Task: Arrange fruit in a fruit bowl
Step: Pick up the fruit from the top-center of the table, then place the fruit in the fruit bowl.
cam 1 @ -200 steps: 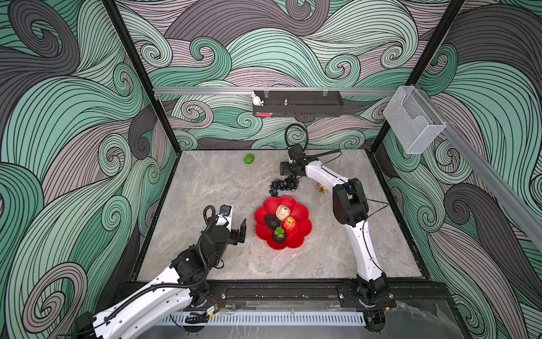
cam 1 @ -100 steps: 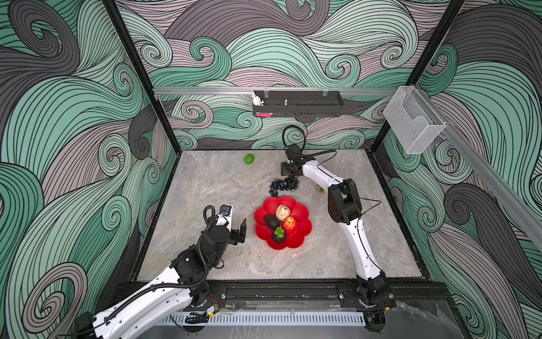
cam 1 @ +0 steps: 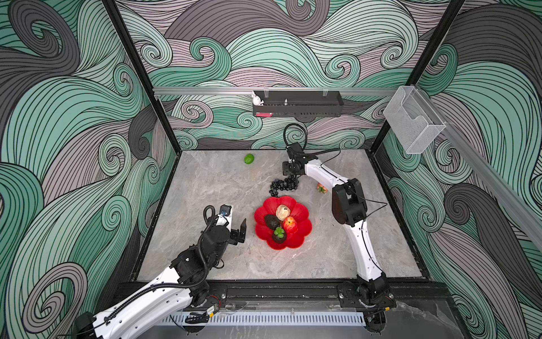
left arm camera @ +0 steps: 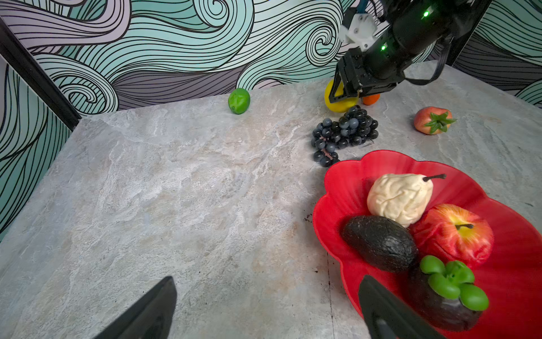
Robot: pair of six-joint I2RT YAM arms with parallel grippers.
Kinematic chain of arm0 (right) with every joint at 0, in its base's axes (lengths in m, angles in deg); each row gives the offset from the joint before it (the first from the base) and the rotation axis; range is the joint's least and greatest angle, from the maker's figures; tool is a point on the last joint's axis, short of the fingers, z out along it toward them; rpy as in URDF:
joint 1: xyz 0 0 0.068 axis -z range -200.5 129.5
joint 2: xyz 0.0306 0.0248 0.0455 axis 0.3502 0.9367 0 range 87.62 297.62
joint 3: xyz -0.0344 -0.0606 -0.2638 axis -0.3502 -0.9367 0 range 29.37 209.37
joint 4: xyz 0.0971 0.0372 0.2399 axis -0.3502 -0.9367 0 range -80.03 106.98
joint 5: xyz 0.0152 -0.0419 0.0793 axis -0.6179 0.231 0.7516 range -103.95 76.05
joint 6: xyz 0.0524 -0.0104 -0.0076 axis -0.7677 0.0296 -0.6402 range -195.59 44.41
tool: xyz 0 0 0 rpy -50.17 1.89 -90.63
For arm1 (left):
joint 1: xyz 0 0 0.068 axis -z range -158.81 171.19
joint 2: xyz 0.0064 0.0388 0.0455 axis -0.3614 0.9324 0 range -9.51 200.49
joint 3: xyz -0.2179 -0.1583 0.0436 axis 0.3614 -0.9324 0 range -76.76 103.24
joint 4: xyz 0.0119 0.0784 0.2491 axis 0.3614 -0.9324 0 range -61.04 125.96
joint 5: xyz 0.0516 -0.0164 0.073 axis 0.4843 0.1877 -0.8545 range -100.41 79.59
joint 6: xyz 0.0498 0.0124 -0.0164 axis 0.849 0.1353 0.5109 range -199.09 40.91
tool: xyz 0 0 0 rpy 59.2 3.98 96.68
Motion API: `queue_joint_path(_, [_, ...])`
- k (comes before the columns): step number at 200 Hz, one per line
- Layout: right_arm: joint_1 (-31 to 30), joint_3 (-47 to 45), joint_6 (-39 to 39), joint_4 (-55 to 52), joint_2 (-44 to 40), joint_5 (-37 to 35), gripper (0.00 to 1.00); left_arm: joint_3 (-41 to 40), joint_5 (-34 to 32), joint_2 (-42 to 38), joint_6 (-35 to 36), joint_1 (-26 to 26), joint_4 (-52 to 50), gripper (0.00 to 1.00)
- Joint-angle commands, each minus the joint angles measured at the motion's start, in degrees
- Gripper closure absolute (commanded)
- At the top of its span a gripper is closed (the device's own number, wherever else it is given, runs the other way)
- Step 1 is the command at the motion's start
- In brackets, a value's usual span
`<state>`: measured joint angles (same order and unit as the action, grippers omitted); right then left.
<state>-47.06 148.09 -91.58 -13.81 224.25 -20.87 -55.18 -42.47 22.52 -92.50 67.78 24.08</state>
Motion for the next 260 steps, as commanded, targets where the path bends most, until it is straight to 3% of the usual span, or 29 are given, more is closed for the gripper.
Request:
queue_joint_path(1, [-0.8, -3.0, 1.3, 1.9, -6.7, -1.1, 0.42, 0.2, 0.1, -0.3, 0.7, -0.3, 1.1, 0.01])
queue_joint_path(43, [-1.9, -15.0, 0.8, 5.5, -17.1, 0.8, 0.43, 0.2, 0.3, -0.1, 0.9, -0.3, 1.3, 0.01])
queue_joint_path(107, [-4.6, -42.4, -2.0, 14.9, -42.0, 8.8, 0.43, 1.0, 1.1, 0.6, -0.8, -0.3, 1.1, 0.01])
queue_joint_path(143, [-5.2, -59.5, -6.9, 23.8, -54.7, 13.3, 0.46, 5.7, 13.3, 2.1, -10.0, -0.4, 1.0, 0.01])
queue_joint_path(186, [-8.9, -73.9, -8.9, 34.4, -65.5, 13.7, 0.46, 15.3, 30.1, 13.2, -22.9, -0.4, 1.5, 0.01])
queue_joint_path(215, [-12.5, -81.5, -8.8, 41.0, -71.4, 12.0, 0.46, 18.3, 32.6, 18.5, -30.3, -0.5, 1.0, 0.01])
queue_joint_path(260, [-20.9, -89.5, -4.2, 49.7, -76.4, 7.0, 0.46, 23.2, 40.9, 25.4, -35.7, -0.4, 3.1, 0.01])
